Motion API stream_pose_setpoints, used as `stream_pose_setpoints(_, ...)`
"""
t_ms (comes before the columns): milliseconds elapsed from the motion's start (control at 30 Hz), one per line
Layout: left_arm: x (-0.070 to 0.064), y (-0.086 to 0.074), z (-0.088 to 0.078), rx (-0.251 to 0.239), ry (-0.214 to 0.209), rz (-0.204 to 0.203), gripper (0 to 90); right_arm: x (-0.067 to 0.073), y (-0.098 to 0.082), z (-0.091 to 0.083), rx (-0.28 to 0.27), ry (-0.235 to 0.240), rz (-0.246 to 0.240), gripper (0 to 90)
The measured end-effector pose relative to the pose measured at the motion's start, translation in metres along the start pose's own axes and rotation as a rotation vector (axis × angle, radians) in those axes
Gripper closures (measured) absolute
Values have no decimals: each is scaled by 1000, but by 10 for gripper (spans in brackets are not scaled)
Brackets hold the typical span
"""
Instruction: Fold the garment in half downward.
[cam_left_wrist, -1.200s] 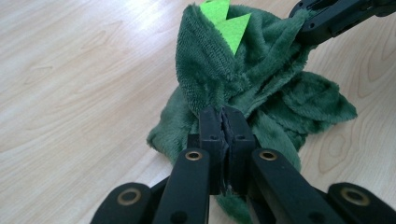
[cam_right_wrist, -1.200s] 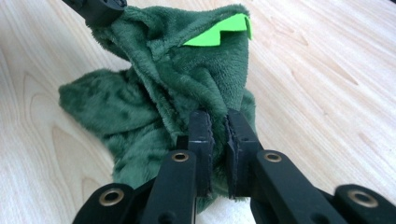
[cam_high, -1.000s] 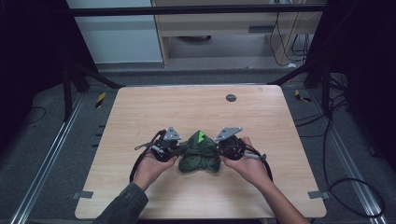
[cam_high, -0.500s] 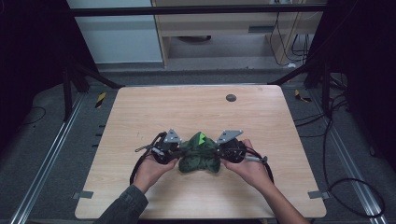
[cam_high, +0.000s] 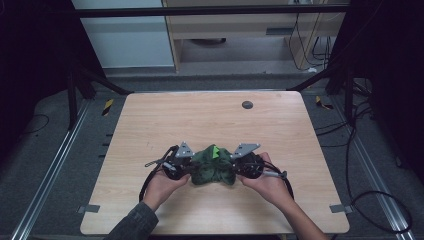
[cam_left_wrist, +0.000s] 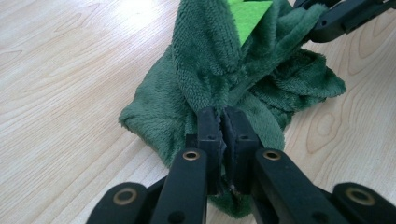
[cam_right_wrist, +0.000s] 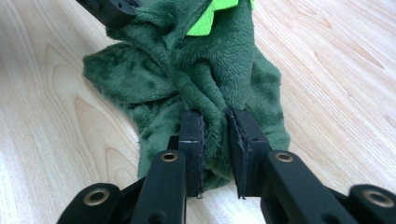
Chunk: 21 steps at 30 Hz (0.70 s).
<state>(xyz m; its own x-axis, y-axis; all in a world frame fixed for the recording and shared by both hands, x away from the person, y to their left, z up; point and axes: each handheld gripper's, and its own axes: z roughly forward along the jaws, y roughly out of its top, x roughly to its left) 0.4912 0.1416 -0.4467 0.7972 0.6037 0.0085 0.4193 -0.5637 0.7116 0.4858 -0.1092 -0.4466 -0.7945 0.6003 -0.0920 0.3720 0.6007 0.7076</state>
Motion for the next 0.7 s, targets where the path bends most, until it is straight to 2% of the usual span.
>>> stream_pose_setpoints(700, -6, -14, 0, -25, 14, -17, 816, 11, -7, -2, 3, 8, -21, 701)
